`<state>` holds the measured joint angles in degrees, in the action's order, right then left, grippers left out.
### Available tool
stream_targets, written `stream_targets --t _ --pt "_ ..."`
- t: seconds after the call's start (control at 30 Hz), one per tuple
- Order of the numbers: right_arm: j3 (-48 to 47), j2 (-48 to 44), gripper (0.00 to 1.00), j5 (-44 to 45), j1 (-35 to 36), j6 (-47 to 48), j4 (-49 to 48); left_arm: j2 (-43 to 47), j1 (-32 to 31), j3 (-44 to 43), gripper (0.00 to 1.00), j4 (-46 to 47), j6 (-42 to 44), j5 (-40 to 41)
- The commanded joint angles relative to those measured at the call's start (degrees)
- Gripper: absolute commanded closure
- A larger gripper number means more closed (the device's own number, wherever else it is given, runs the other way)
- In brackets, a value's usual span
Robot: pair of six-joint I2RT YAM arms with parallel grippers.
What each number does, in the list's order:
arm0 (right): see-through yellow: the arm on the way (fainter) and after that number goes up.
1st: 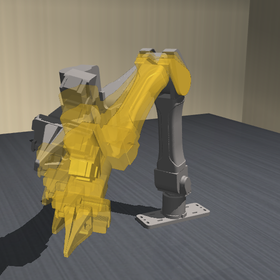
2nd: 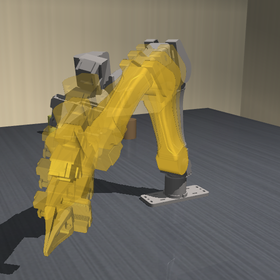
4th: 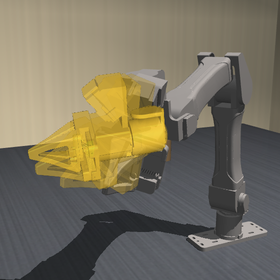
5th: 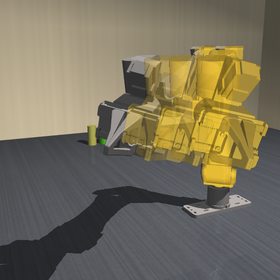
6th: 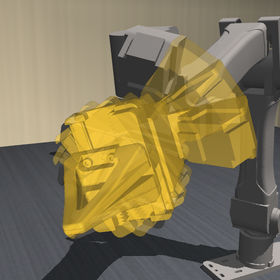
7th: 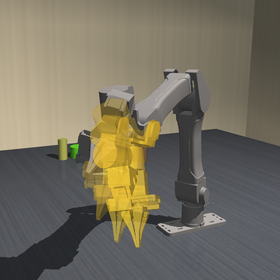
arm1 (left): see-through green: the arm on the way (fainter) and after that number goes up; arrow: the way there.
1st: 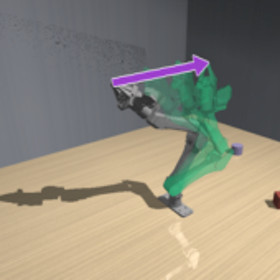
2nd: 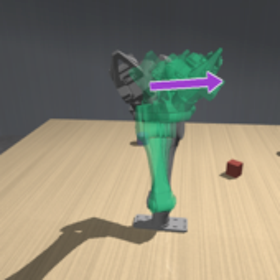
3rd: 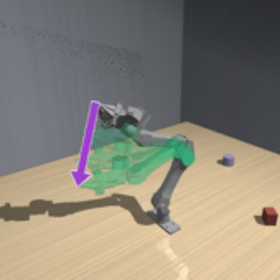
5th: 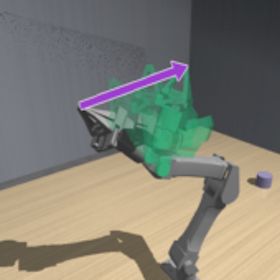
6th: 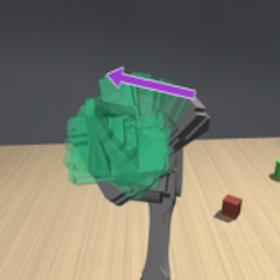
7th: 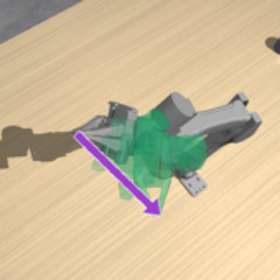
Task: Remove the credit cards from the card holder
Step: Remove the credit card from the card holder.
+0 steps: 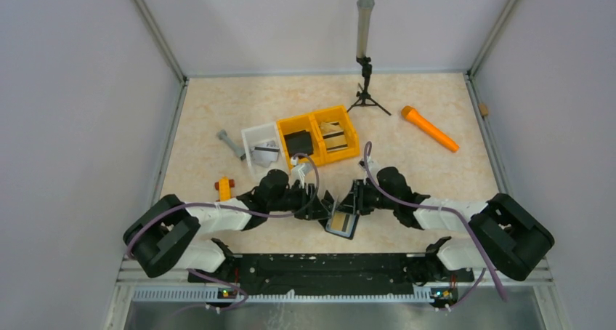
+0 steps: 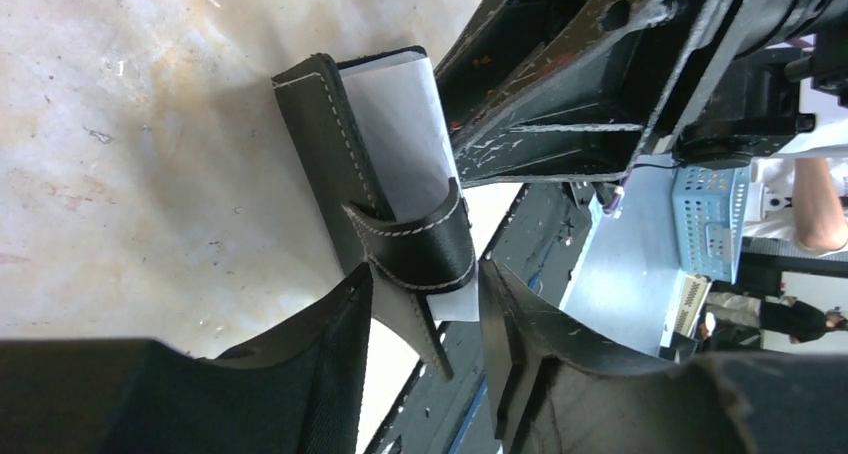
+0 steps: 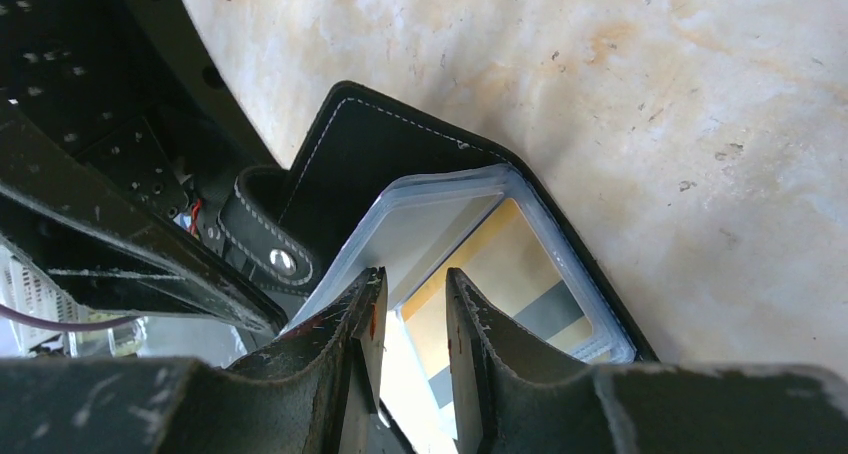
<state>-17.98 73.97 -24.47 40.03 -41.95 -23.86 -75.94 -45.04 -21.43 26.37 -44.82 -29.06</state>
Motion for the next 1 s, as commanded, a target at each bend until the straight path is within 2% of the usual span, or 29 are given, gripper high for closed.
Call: stream_targets --t 0.0,0.13,0.2,0.3,0.43,0.63,0.7,0.77,0.8,0.97 --pt "0.0 -1.7 0.70 0.3 0.7 1.1 -1.4 -1.4 0.1 -1.8 0.44 2.6 0.3 -1.3" --pt "-0.3 -1.7 0.70 -0.1 0.7 1.1 -1.5 -1.5 0.1 -2.1 0.31 2.2 0.6 -1.2" --pt "-0.5 -1.7 0.70 -0.2 0.7 1.1 -1.3 -1.5 0.1 -2.3 0.29 1.8 0.9 -1.1" --pt "-0.5 -1.7 0.70 -0.3 0.7 1.2 -1.2 -1.5 0.0 -2.5 0.37 1.4 1.1 -1.1" --pt "-0.4 -1.6 0.70 -0.5 0.8 1.1 -1.4 -2.9 0.1 -3.6 0.34 -0.8 2.0 -1.0" --pt "-0.6 -1.6 0.71 -0.5 0.8 1.1 -1.2 -4.0 0.0 -4.5 0.37 -2.2 2.6 -1.1" --pt "-0.5 -1.6 0.71 -0.5 0.8 1.1 -1.3 -4.1 0.0 -4.6 0.43 -2.3 2.7 -1.1" --pt "-0.5 -1.5 0.71 -0.5 0.8 1.1 -1.4 -3.8 0.0 -4.3 0.55 -1.8 2.5 -1.2" --pt "-0.6 -1.5 0.71 -0.6 0.8 1.0 -1.5 -3.7 0.1 -4.2 0.59 -1.3 2.3 -1.4" --pt "-0.4 -1.5 0.71 -0.5 0.8 1.2 -1.3 -3.6 0.1 -3.5 0.61 1.2 1.6 -2.7"
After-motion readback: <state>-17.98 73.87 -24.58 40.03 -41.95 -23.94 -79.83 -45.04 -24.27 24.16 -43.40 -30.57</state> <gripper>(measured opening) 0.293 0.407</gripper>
